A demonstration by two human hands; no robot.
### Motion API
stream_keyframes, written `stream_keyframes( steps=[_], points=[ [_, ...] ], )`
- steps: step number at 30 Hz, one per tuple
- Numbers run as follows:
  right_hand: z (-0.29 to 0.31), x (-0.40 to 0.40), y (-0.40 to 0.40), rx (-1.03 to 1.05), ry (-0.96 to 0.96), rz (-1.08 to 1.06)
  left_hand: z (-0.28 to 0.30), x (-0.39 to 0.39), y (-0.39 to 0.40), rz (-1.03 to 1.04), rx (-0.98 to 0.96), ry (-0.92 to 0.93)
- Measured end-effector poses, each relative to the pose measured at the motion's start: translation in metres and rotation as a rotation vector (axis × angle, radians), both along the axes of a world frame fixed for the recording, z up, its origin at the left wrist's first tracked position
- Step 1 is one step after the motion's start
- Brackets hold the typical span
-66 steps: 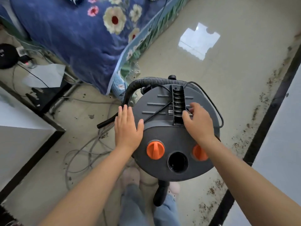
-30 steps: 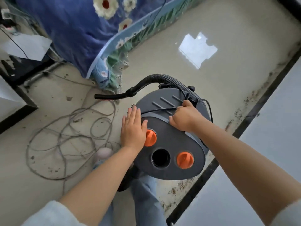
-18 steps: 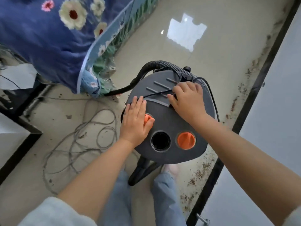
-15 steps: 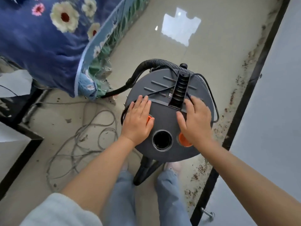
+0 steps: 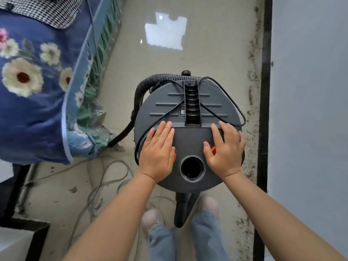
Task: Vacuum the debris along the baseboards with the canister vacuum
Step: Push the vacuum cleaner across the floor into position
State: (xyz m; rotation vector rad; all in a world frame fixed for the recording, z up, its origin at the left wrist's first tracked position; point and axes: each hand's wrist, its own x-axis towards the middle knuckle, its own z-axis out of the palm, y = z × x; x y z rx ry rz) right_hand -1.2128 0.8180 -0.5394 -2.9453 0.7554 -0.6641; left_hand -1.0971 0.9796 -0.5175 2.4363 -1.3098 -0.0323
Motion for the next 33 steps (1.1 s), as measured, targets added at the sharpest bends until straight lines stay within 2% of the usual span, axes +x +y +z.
stream_keyframes(
  steps=[5,8,10,15,18,33],
  points=[
    [-0.002,0.077,-0.058,0.008,-0.064,-0.013,0.002,0.071,-0.062,0.097,-0.077,-0.003],
    [-0.004,0.111,-0.078,-0.008,-0.081,-0.008,0.005,0.094,-0.096,0.273,-0.134,0.111],
    [-0.005,0.14,-0.101,-0.005,-0.117,-0.026,0.002,0.115,-0.125,0.314,-0.131,0.017],
    [-0.001,0.203,-0.155,0.033,-0.129,-0.01,-0.004,0.173,-0.178,0.238,0.001,-0.246],
    [0.0,0.242,-0.189,0.029,-0.145,0.02,-0.004,0.21,-0.212,0.24,0.046,-0.276],
    [-0.008,0.449,-0.327,0.009,-0.223,0.048,-0.009,0.416,-0.344,0.226,-0.029,-0.363]
  ],
)
